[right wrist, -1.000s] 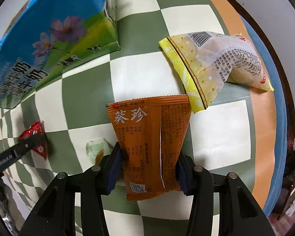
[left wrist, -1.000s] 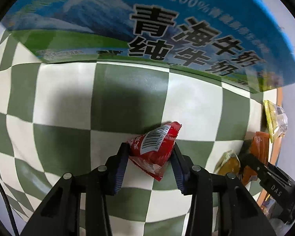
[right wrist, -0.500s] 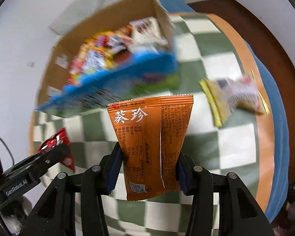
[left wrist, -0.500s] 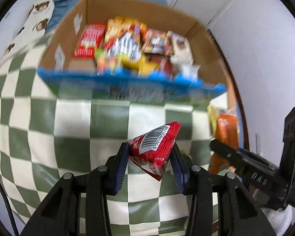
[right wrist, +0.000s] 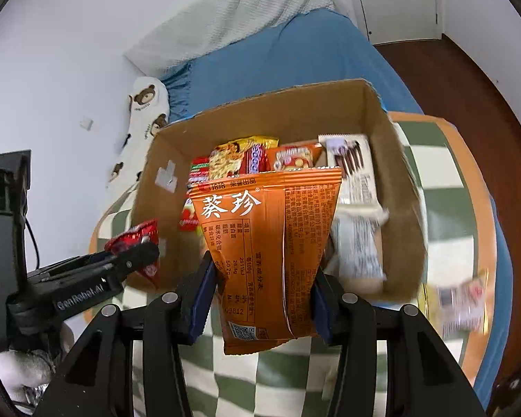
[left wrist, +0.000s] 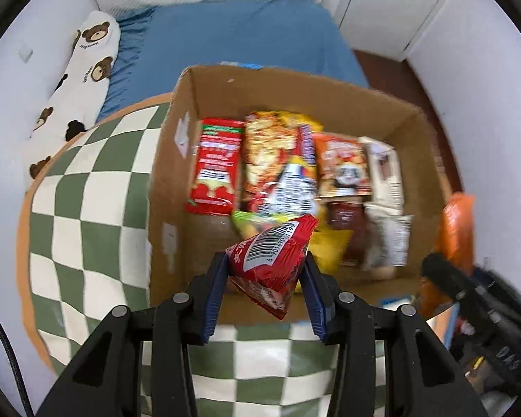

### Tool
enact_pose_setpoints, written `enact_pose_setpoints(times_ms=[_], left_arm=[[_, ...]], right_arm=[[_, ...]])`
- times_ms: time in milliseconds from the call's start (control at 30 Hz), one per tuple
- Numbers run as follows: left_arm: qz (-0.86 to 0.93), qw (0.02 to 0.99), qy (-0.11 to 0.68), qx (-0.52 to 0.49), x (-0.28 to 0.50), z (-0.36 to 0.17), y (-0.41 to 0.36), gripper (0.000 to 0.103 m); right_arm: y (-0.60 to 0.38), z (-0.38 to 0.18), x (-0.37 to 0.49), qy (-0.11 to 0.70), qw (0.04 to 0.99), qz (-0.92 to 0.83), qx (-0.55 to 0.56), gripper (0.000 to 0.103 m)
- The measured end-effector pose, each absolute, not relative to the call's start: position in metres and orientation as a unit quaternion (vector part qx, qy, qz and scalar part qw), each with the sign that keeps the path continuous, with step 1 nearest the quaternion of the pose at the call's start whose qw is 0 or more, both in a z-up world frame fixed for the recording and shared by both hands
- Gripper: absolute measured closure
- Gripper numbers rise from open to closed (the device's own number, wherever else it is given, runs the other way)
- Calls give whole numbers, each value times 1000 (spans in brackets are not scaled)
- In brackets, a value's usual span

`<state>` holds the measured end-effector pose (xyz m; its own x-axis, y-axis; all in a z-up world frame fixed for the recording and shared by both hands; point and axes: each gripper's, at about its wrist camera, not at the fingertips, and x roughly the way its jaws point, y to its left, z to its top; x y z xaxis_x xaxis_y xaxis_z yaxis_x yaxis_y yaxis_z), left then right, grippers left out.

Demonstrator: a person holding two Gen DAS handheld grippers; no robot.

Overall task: Organize snacks
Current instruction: 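Carry both packets into the box and open both tools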

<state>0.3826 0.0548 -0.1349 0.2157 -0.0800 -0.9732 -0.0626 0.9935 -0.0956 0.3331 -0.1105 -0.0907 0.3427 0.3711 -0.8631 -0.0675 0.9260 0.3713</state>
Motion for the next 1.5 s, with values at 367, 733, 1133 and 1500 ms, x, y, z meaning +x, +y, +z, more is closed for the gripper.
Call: enact_pose_setpoints(times_ms=[367,733,1133,1500], left_arm=[[29,744,665,-51,413,-185,69,41],[49,754,654,-36,424,-190,66,20],[40,795,602,-67,393,-165,54,20],[49,856,514,-32,329,-108,36,20]], right_arm=[[-84,-135,405,591,787,130,117,51],[-94,-167,420,614,773,109,115,17],[-123,-150,378,594,799,75,59,17],[-138,-107,320,537,839,75,37,17]])
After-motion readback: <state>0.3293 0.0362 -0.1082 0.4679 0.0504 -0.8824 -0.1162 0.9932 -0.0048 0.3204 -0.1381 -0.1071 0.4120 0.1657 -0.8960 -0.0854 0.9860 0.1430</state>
